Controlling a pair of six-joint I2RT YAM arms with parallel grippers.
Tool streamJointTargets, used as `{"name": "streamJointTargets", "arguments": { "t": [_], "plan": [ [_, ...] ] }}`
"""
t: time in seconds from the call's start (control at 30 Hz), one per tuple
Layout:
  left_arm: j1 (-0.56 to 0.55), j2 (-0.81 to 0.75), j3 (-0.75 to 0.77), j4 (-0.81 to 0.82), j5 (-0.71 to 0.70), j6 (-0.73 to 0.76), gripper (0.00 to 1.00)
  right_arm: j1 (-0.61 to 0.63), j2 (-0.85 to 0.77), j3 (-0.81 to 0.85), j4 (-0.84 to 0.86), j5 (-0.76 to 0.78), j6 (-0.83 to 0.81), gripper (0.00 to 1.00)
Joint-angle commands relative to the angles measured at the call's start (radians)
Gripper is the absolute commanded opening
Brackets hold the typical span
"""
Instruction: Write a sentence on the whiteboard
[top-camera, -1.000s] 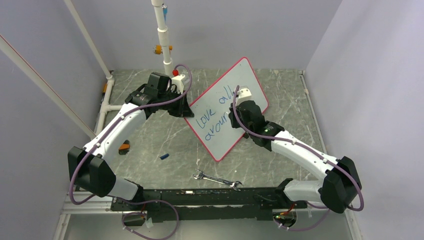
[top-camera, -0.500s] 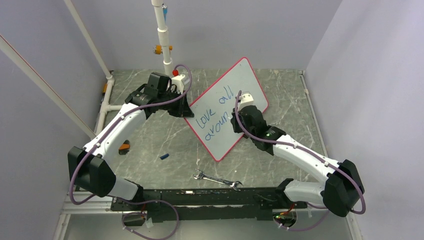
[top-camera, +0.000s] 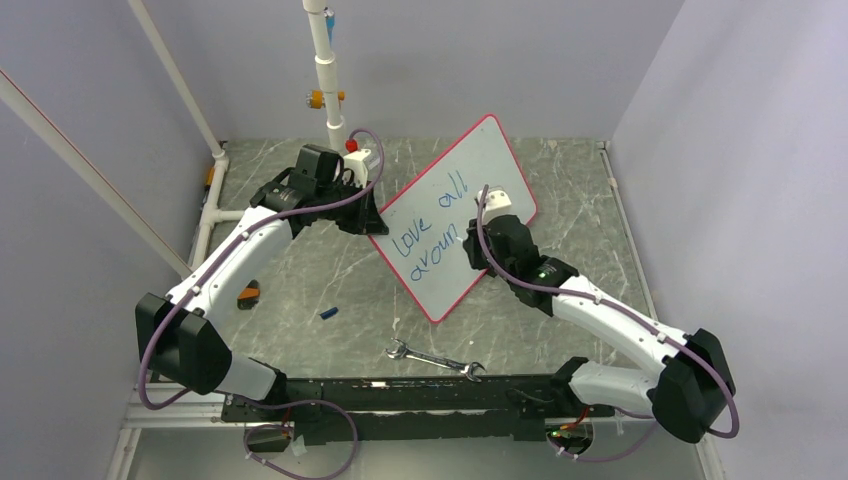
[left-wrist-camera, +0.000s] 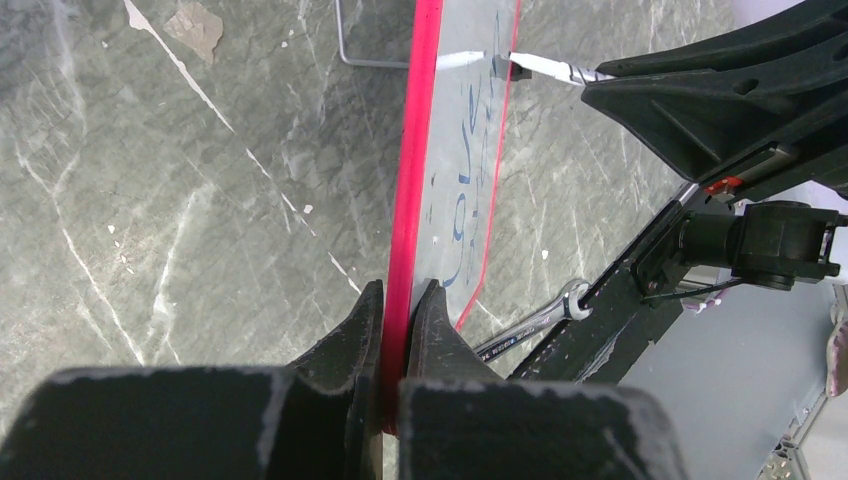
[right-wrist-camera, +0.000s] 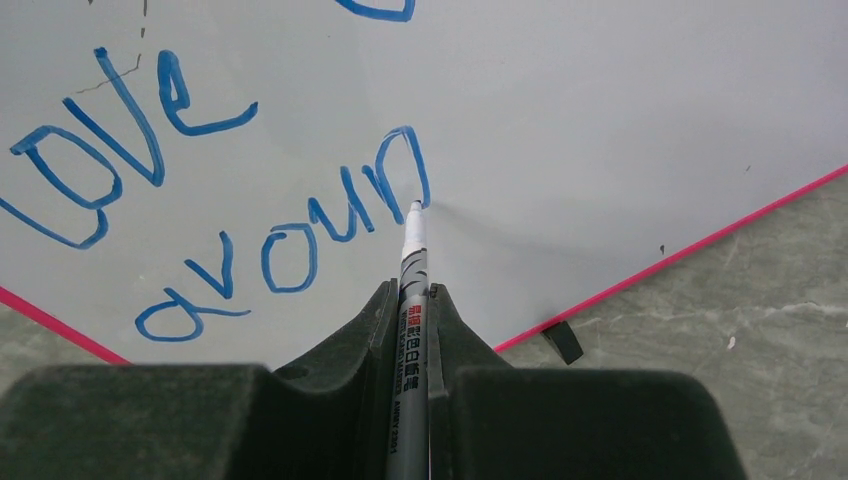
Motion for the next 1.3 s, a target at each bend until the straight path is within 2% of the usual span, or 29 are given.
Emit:
{"name": "streamJointTargets", "arguments": {
  "t": [0.0, 0.43, 1.27],
  "plan": [
    [0.013, 0.044, -0.024, -0.125, -0.410, 0.178, 0.00, -0.020, -0.033, 0.025, 0.016, 0.012, -0.016, 0.00],
    [0.013, 0.039, -0.021, -0.127, -0.408, 0.180, 0.00, -0.094, 0.003, 0.087, 0.052, -0.036, -0.019, 0.00],
    [0.010, 0.045, -0.021, -0.129, -0.403, 0.180, 0.00, -0.165, 0.066, 0.101, 0.105, -0.132, -0.002, 0.00]
  ]
}}
